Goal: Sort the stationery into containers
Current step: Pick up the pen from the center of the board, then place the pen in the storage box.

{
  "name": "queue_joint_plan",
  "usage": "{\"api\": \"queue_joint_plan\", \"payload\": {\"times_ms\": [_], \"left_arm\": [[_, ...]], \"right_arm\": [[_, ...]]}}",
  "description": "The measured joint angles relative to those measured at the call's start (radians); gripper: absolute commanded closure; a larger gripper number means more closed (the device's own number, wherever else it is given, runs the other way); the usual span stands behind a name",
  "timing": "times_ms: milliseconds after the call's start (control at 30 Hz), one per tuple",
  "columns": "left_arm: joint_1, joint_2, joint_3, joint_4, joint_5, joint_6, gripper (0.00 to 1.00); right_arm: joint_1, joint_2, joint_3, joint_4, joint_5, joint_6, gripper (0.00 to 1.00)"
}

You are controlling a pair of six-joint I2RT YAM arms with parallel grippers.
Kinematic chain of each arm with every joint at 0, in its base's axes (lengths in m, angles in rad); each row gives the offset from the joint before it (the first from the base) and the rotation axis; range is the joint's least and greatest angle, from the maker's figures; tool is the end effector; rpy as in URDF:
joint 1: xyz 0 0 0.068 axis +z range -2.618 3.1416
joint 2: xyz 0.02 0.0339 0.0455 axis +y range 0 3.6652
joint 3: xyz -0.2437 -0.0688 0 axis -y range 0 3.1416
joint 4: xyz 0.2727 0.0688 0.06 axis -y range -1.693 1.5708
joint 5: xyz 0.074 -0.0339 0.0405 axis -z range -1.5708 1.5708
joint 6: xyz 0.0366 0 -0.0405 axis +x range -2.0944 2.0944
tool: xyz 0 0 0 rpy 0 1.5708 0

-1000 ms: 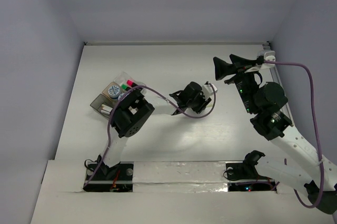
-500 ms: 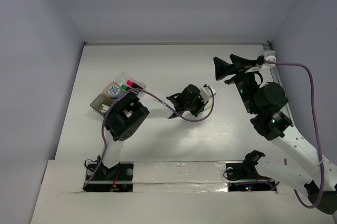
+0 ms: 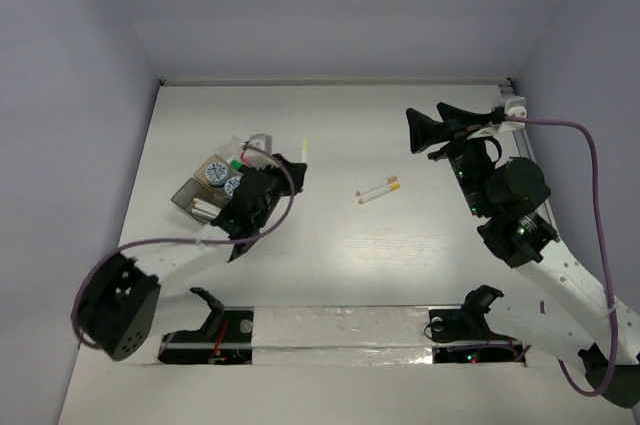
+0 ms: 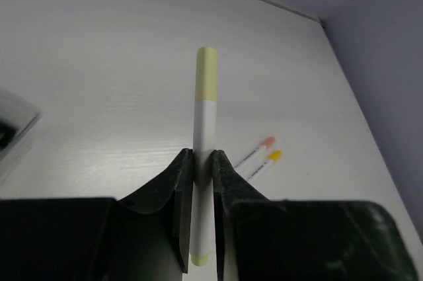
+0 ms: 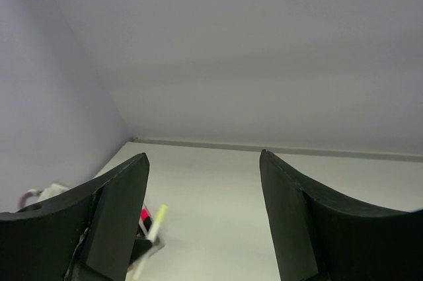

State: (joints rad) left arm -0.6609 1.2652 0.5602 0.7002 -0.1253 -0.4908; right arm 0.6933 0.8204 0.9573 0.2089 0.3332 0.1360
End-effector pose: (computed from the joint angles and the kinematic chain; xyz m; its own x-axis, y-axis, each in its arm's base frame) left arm 0.2425 -0.1827 0.2144 -0.2439 -0.4027 -0.8822 0.4483 0.7598 -0.4708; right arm 0.1753 0.1301 0.4252 0.2085 0.3398 -0.9171 -0.3992 0.8856 0.2374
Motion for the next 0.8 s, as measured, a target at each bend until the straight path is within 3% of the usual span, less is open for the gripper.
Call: {"api": "queue_joint_plan", "payload": {"times_ms": [167,300,433,567,800], "left_arm": [[0.065,-0.314,-0.174,-0.179,-0.255,-0.218,1.00],[0.179,-0.558,-0.227,-0.355,-0.383,-0.322,1.00],[0.302,-0.706,-0.265,-0.484,-0.439,-0.374,1.00],[0.423,-0.742,-0.320,-0.516,-0.411,-0.386,1.00],[0.602,-0.646,-0.377,-0.510,-0.299,-0.373,1.00]], "right_arm": [[0.000,0.006,0.005,0.000,-0.005,0.000,0.26],[0.000,0.007,0.005,-0.002,-0.014,0.003,0.26],[0.000,0.007,0.005,-0.003,-0.018,0.004,0.26],[0.000,0.005,0.005,-0.011,-0.021,0.011,0.26],[0.000,0.004,0.010,-0.022,-0.021,0.014,0.27]]}}
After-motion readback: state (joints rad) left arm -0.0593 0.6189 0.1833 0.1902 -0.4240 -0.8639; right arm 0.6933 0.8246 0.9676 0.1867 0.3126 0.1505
